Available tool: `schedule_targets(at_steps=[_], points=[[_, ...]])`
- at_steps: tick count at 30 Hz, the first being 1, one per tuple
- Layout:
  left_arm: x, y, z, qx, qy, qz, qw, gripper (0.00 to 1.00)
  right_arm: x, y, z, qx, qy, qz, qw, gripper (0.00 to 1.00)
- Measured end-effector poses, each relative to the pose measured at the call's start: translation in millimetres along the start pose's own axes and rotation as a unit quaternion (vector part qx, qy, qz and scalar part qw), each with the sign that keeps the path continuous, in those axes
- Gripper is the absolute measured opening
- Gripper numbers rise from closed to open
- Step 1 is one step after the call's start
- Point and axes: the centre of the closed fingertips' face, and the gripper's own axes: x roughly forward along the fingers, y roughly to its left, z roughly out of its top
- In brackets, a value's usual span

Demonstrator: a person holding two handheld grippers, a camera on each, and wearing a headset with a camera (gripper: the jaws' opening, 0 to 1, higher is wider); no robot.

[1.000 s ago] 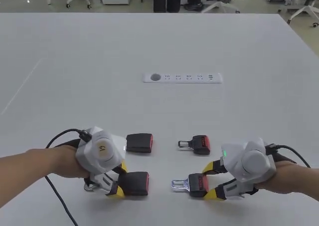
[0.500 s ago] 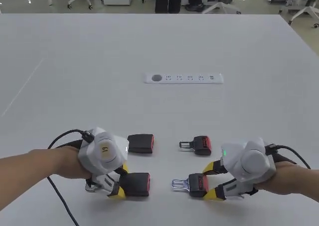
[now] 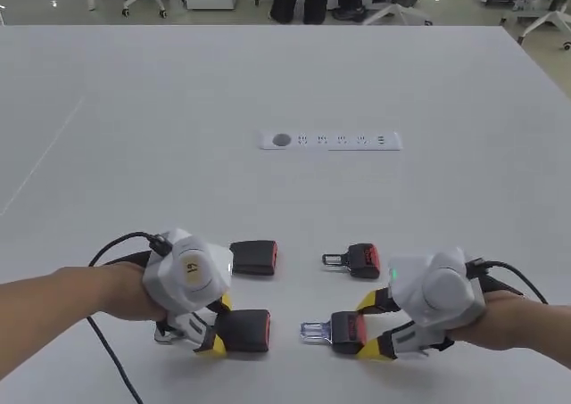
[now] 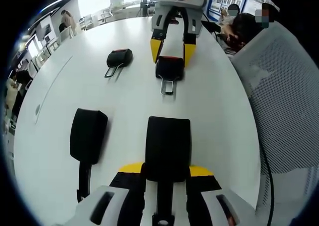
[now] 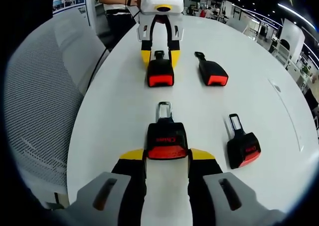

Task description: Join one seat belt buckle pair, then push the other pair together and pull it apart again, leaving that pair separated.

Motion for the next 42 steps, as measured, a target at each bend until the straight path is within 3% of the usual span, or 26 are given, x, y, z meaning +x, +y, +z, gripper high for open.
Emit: schedule_targets(at_steps=[42], points=[[1.0, 1.9, -2.4, -0.003, 0.009, -0.003, 1.0, 0.32, 21.7, 3.2, 35.0, 0.002, -0.011, 0.014, 0.9998, 0.3]])
